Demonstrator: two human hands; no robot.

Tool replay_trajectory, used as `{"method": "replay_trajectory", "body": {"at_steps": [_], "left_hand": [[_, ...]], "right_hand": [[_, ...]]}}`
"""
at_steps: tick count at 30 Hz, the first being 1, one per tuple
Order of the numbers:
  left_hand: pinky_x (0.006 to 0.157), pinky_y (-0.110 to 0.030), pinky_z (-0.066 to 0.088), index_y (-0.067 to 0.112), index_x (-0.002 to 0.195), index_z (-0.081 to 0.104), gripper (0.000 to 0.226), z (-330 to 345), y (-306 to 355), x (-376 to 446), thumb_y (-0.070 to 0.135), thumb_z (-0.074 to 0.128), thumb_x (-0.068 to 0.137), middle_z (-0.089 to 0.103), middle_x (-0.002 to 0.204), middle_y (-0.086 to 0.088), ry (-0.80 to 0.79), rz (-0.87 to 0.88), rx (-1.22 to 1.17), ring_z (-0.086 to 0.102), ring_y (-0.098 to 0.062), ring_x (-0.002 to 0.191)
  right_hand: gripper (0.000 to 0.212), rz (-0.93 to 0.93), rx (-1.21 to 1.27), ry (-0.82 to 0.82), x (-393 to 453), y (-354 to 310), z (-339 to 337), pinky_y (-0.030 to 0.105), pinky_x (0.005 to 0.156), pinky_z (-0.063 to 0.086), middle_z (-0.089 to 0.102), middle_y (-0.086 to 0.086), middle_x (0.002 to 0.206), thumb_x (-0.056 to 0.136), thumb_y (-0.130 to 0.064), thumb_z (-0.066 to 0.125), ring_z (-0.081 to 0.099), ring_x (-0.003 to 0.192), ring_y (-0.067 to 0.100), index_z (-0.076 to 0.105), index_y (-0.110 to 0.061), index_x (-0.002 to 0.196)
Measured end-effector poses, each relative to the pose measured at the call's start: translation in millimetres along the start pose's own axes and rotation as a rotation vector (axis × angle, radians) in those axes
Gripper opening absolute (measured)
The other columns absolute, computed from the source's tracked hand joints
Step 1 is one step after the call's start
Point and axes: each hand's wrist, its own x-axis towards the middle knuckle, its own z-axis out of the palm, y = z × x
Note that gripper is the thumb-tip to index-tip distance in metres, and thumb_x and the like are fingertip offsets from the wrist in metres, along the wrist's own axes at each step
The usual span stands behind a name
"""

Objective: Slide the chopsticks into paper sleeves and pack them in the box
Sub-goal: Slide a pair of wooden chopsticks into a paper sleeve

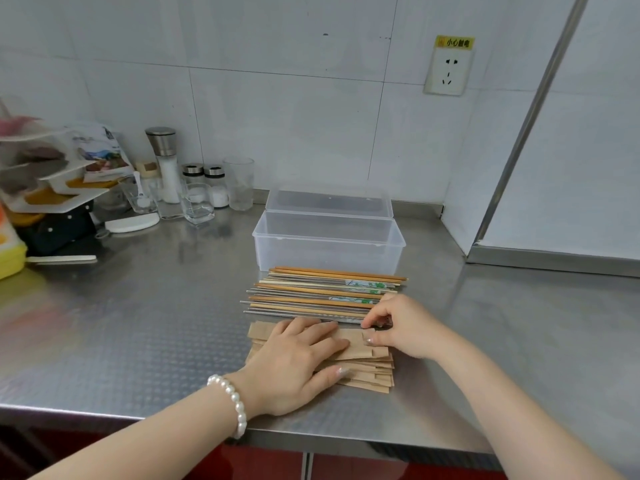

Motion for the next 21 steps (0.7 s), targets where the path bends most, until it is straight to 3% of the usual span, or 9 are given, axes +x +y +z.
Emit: {"method": "replay_trajectory", "body": {"at_steps": [3, 6, 9, 13, 17, 19, 21], "left_hand": [[0.103, -0.033, 0.024, 0.040, 0.130, 0.039, 0.064, -3.0, 3.3, 4.0, 0.066, 0.003, 0.084, 0.036, 0.142, 0.014, -0.011, -0.060, -0.054, 0.029, -0.012, 0.128], [0.101, -0.036, 0.030, 0.038, 0.128, 0.041, 0.040, -12.1, 5.1, 17.1, 0.050, 0.031, 0.091, 0.045, 0.132, 0.010, -0.041, -0.170, -0.139, 0.035, -0.016, 0.123], [0.101, -0.039, 0.034, 0.032, 0.128, 0.047, 0.041, -25.0, 4.7, 31.2, 0.030, 0.054, 0.087, 0.051, 0.127, 0.005, -0.063, -0.229, -0.197, 0.041, -0.020, 0.120], [0.091, -0.023, 0.038, 0.022, 0.123, 0.055, 0.041, -34.5, 2.3, 39.9, 0.022, 0.063, 0.083, 0.059, 0.118, 0.003, -0.039, -0.191, -0.210, 0.051, -0.016, 0.110], [0.086, -0.015, 0.037, 0.021, 0.120, 0.057, 0.041, -44.0, -3.4, 40.3, 0.021, 0.068, 0.080, 0.061, 0.114, 0.006, 0.004, -0.186, -0.276, 0.054, -0.011, 0.104], [0.081, -0.011, 0.036, 0.022, 0.118, 0.059, 0.042, -51.4, -7.7, 42.1, 0.018, 0.070, 0.078, 0.061, 0.106, 0.010, 0.055, -0.199, -0.335, 0.053, -0.007, 0.098], [0.077, -0.007, 0.036, 0.023, 0.114, 0.060, 0.040, -59.2, -12.8, 46.4, 0.016, 0.072, 0.076, 0.058, 0.099, 0.013, 0.105, -0.213, -0.376, 0.052, -0.004, 0.094]], "right_hand": [[0.019, -0.001, -0.033, -0.046, 2.2, -3.9, -2.3, 0.027, 0.082, 0.044, 0.047, -0.011, 0.086, 0.075, -0.024, 0.076, 0.051, 0.089, 0.013, 0.071, -0.024, 0.094], [0.019, -0.005, -0.026, -0.076, 3.6, -5.2, -3.2, 0.025, 0.076, 0.039, 0.046, -0.008, 0.087, 0.074, -0.021, 0.076, 0.047, 0.085, 0.012, 0.064, -0.035, 0.079], [0.033, -0.008, -0.001, -0.084, 4.8, -3.5, -2.5, 0.023, 0.070, 0.038, 0.047, -0.009, 0.086, 0.072, -0.019, 0.077, 0.047, 0.081, 0.010, 0.053, -0.042, 0.068], [0.033, 0.009, 0.060, -0.088, 4.3, -1.6, -4.8, 0.024, 0.074, 0.041, 0.053, -0.001, 0.095, 0.071, -0.017, 0.078, 0.050, 0.086, 0.013, 0.056, -0.041, 0.077], [0.020, 0.002, 0.337, -0.081, 4.0, -4.3, -20.0, 0.016, 0.070, 0.041, 0.055, -0.005, 0.083, 0.078, -0.012, 0.073, 0.048, 0.074, 0.008, 0.063, -0.029, 0.085], [0.009, 0.023, 0.500, -0.003, 7.4, -8.5, -30.6, 0.017, 0.074, 0.043, 0.061, -0.006, 0.085, 0.085, -0.018, 0.065, 0.052, 0.077, 0.007, 0.066, -0.027, 0.088], [0.012, 0.066, 0.583, 0.029, 14.1, -13.3, -39.8, 0.017, 0.070, 0.041, 0.065, -0.008, 0.085, 0.090, -0.028, 0.057, 0.053, 0.076, 0.004, 0.068, -0.023, 0.092]]}}
